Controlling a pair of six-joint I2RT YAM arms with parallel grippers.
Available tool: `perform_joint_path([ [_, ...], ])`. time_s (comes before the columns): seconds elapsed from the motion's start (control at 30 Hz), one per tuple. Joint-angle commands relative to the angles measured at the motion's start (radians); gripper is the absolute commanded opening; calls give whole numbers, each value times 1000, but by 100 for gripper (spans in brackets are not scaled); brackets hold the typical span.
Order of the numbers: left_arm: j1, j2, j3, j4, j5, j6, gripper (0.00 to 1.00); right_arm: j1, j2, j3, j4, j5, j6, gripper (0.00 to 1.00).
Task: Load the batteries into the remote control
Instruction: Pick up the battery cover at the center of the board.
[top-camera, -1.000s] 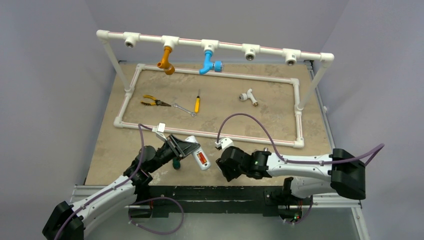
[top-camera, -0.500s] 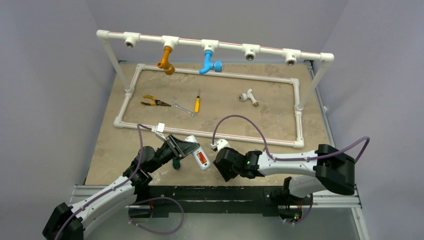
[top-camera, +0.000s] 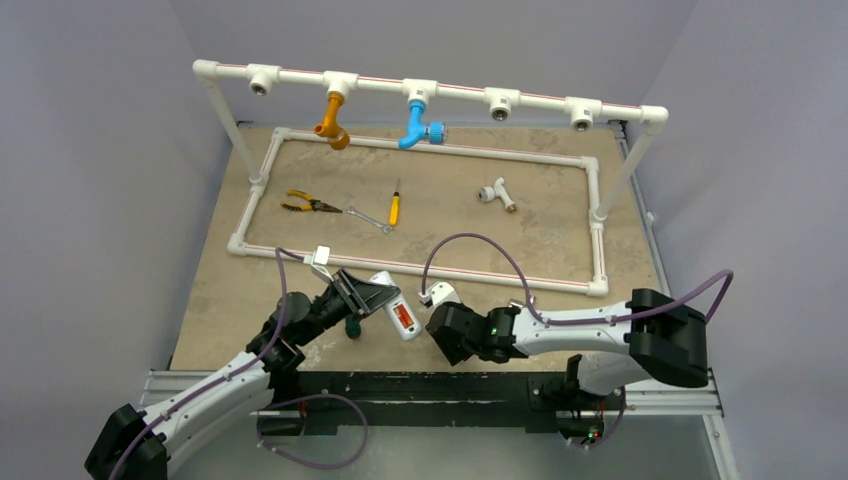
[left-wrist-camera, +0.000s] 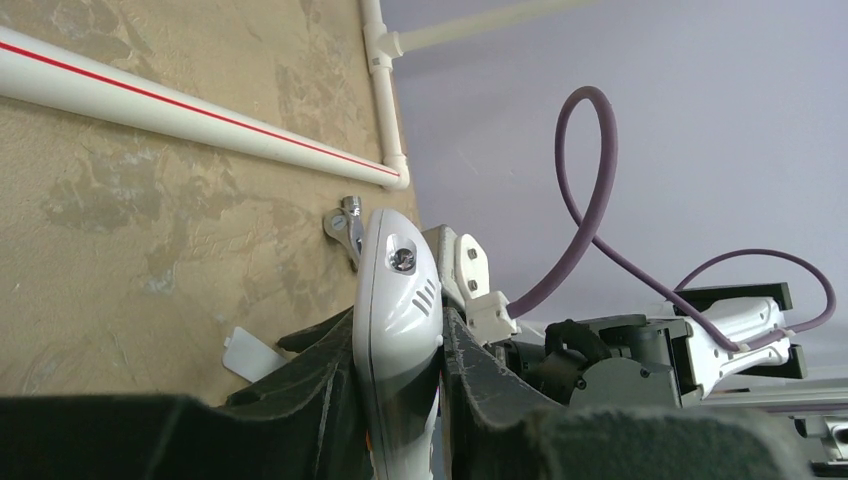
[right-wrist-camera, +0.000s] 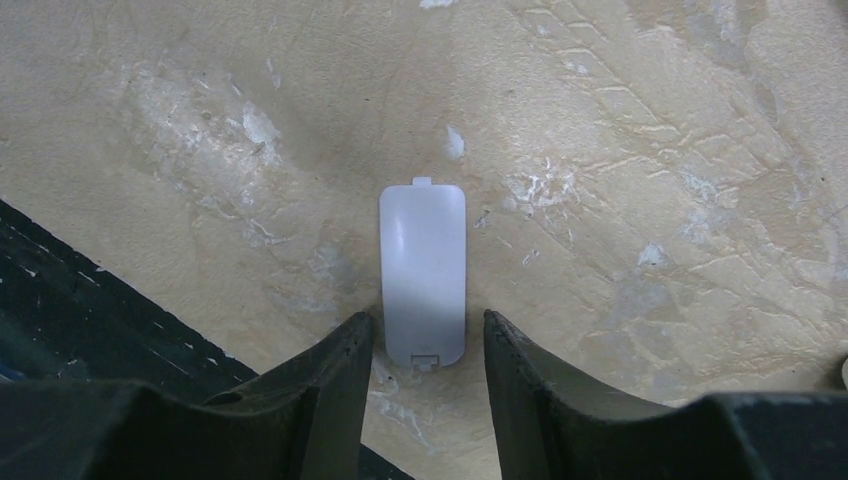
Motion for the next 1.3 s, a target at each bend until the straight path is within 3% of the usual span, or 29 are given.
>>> perform_joint_path([
  [0.0, -4, -3, -5, 60, 6, -12, 0, 33, 59, 5, -57, -7, 50, 41],
  [0.5, -5, -12, -12, 53, 3, -13, 0, 42, -13, -11, -105, 74, 106, 26],
  [0.83, -5, 17, -18, 77, -10, -11, 0, 42, -144, 28, -197, 101, 76, 26],
  [1.27, -4, 54, -52, 180, -87, 12, 0, 41, -269, 233, -346, 110, -11, 26],
])
